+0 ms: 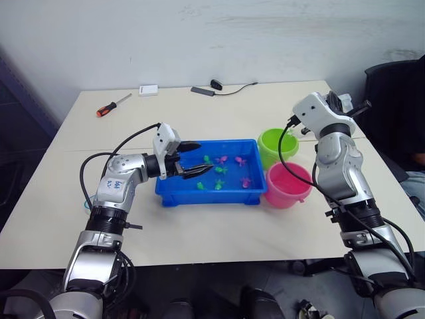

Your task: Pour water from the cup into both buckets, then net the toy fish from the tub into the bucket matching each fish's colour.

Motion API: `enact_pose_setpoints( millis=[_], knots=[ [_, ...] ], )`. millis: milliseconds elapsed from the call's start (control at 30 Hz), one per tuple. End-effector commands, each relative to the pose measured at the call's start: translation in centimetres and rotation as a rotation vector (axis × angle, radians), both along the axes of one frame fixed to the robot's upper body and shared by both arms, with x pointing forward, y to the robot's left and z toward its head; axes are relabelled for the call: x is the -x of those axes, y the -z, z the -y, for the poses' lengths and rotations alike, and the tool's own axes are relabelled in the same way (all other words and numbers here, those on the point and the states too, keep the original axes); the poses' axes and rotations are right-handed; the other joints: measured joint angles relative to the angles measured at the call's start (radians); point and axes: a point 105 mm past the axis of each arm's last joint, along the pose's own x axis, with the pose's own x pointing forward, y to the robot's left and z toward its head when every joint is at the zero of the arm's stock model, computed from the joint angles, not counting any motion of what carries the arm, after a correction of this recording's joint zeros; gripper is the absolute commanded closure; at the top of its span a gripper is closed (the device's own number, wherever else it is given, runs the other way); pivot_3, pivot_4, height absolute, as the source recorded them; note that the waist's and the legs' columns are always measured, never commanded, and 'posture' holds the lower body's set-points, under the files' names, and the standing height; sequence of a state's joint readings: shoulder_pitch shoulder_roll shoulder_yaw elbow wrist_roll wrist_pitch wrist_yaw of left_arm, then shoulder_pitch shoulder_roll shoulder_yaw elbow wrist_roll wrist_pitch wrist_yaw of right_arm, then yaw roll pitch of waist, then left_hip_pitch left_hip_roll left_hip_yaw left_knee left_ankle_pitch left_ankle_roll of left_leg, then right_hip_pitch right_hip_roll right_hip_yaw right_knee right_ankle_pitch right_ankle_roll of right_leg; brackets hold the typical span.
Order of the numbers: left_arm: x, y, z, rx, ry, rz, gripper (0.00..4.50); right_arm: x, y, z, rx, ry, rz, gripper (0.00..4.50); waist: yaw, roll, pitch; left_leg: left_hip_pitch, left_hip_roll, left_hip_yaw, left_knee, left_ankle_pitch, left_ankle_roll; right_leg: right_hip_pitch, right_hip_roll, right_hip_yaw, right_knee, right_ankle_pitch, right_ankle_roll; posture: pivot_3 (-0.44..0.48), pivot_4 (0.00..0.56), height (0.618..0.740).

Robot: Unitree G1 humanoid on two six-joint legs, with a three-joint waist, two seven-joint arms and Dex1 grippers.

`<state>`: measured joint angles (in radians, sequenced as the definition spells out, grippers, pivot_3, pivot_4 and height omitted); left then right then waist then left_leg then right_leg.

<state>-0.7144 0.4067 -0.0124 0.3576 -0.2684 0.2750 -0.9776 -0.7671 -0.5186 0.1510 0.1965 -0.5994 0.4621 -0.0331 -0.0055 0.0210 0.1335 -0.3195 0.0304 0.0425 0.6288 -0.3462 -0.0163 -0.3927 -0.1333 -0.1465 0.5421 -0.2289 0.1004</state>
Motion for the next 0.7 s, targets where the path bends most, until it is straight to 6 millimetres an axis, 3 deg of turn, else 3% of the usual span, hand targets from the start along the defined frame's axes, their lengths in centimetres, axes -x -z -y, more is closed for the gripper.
enact_pose_setpoints(
  millis=[33, 700],
  knots=[
    [0.31, -0.77, -0.10, -0.009, 0.011, 0.048, 0.00, 0.43, -1.60, 0.04, 0.042, 0.003, 0.061, 4.46, 0.000, 0.000, 0.000, 0.000, 0.000, 0.000, 0.000, 0.000, 0.000, 0.000, 0.000, 0.000, 0.000, 0.000, 0.000, 0.000, 0.150, 0.740],
    [0.28, -0.79, -0.20, -0.014, 0.015, 0.057, 0.00, 0.36, -1.49, -0.27, 0.047, -0.009, 0.064, 4.46, 0.000, 0.000, 0.000, 0.000, 0.000, 0.000, 0.000, 0.000, 0.000, 0.000, 0.000, 0.000, 0.000, 0.000, 0.000, 0.000, 0.150, 0.740]
  ],
)
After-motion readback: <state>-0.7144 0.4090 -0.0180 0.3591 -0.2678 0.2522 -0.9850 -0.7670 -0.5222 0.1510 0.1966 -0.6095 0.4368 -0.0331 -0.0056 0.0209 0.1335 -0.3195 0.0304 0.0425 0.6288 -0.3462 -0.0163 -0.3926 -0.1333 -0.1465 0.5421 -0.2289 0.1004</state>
